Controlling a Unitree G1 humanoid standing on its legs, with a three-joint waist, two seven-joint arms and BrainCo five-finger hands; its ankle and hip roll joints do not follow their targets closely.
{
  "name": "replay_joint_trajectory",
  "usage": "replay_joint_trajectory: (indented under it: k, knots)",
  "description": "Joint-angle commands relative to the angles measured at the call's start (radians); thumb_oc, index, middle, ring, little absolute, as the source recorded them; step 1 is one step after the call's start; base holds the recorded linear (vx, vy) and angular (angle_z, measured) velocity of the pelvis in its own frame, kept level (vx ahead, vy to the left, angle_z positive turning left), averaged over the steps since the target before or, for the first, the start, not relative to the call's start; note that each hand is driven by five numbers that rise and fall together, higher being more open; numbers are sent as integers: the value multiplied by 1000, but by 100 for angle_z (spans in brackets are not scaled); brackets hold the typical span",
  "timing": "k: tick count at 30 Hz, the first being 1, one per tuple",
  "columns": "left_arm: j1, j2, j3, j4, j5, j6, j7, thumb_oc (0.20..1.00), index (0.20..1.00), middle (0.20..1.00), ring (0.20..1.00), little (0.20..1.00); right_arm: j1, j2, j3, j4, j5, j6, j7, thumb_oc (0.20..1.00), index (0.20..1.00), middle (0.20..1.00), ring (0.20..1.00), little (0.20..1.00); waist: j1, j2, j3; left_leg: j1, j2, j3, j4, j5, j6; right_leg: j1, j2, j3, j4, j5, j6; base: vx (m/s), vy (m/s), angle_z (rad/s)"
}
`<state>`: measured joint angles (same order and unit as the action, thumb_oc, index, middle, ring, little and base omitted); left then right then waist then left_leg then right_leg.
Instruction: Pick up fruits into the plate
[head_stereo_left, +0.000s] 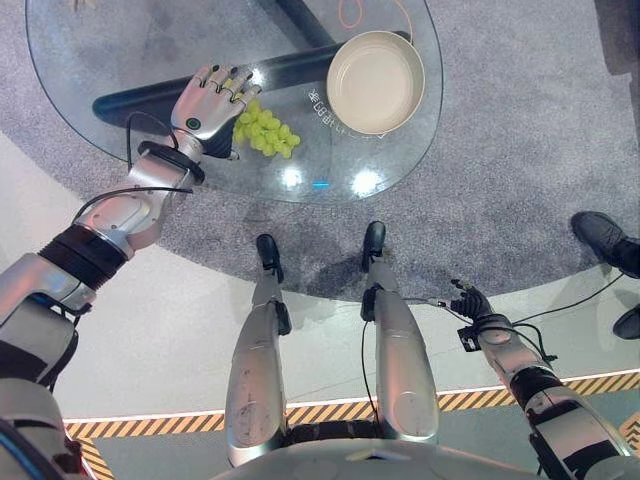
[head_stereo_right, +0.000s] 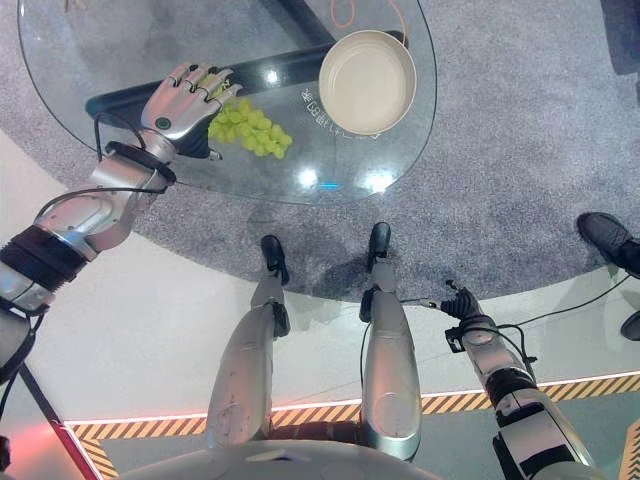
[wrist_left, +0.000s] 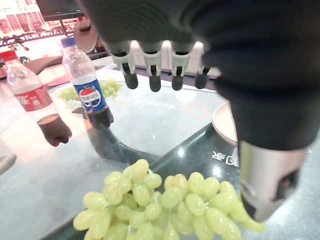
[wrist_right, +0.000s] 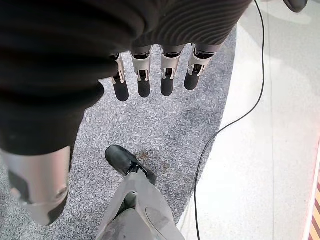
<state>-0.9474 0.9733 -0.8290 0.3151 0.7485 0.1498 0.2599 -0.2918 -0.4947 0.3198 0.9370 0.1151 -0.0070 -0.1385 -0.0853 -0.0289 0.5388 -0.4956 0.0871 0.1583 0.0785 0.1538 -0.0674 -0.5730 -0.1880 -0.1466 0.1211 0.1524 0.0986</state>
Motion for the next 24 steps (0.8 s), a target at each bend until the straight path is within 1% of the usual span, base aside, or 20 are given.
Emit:
replay_joint_trajectory:
  k: [1,6,12,15,18,22,24]
  knots:
    - [-64,-9,15,102,50,-11,72,1000,1000,1000,1000,1000,68,-63,-18,1,-15,-12,7,1000,1000,1000,1000,1000,-32,1,-19,-47,-64,53,132,-197,15,2,54,-24,69,-117,24,0,0,0]
    - [-140,-59,-52,230,102,-42,106,1000,1000,1000,1000,1000,54,-69,-1,23,-15,-25,19,1000,1000,1000,1000,1000,-56,-18,-19,-61,-53,69,143,-198,13,-18,61,-8,72,-107,24,17,14,-6]
    - [-210,-121,-120,327,179,-68,147,1000,1000,1000,1000,1000,32,-71,24,26,-14,-22,23,1000,1000,1000,1000,1000,-79,-26,-19,-92,-45,79,169,-204,11,-54,64,6,87,-102,23,25,20,-6]
    - [-228,-155,-135,391,210,-81,181,1000,1000,1000,1000,1000,17,-73,32,28,-15,-24,25,1000,1000,1000,1000,1000,-91,-30,-19,-112,-42,80,183,-206,9,-75,67,17,96,-101,22,27,23,-4]
    - [-246,-185,-142,460,230,-84,201,1000,1000,1000,1000,1000,1,-71,42,29,-9,-22,20,1000,1000,1000,1000,1000,-102,-36,-19,-128,-40,82,193,-207,8,-93,72,27,101,-98,21,23,15,-4]
    - [-274,-219,-151,564,240,-76,199,1000,1000,1000,1000,1000,-21,-74,49,28,-3,-19,19,1000,1000,1000,1000,1000,-115,-43,-19,-149,-38,85,198,-205,6,-114,78,38,102,-91,21,7,29,-5]
    - [-285,-236,-148,636,260,-59,177,1000,1000,1000,1000,1000,-28,-77,49,24,7,-22,16,1000,1000,1000,1000,1000,-125,-50,-19,-164,-36,86,205,-205,6,-130,83,46,104,-86,20,11,34,-4]
